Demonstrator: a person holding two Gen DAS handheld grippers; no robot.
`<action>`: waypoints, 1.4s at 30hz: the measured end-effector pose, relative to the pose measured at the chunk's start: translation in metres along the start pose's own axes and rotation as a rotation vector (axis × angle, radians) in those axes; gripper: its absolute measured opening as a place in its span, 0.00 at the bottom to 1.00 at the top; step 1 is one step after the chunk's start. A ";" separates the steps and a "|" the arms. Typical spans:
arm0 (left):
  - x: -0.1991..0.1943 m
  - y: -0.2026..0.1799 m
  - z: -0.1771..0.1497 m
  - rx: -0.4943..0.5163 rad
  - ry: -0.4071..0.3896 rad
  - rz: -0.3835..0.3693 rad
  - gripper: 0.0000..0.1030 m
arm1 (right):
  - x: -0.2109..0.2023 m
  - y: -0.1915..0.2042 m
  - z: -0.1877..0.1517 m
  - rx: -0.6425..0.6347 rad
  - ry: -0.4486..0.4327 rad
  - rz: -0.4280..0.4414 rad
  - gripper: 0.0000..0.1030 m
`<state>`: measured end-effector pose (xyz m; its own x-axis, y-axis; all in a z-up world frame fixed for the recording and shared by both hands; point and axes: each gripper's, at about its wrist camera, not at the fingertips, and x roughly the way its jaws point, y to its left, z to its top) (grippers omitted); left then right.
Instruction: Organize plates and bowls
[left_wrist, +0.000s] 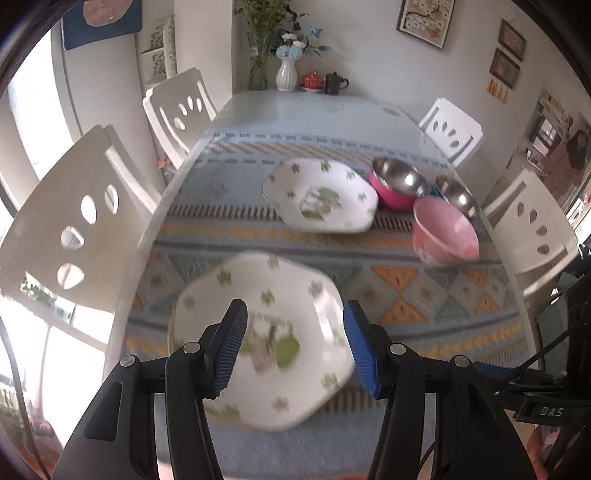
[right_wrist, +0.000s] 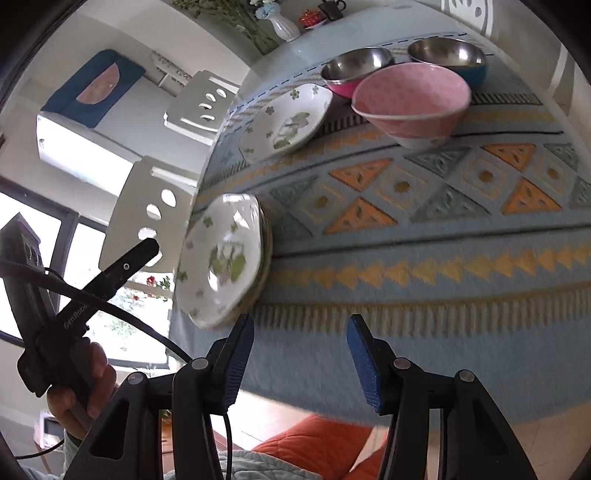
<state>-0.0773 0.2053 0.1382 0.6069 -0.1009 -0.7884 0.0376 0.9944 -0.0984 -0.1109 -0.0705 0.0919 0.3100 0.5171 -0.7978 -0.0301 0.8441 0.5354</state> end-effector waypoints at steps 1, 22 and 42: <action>0.004 0.003 0.006 0.003 0.000 0.001 0.53 | 0.005 -0.002 0.007 0.008 0.002 -0.003 0.49; 0.203 0.051 0.127 -0.038 0.287 -0.243 0.57 | 0.129 -0.003 0.182 0.242 -0.146 -0.160 0.53; 0.286 0.054 0.157 0.035 0.352 -0.445 0.18 | 0.190 -0.003 0.225 0.111 -0.100 -0.422 0.38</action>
<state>0.2224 0.2354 0.0028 0.2252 -0.5084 -0.8312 0.2593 0.8536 -0.4518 0.1620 -0.0067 0.0006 0.3637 0.1100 -0.9250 0.2192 0.9550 0.1998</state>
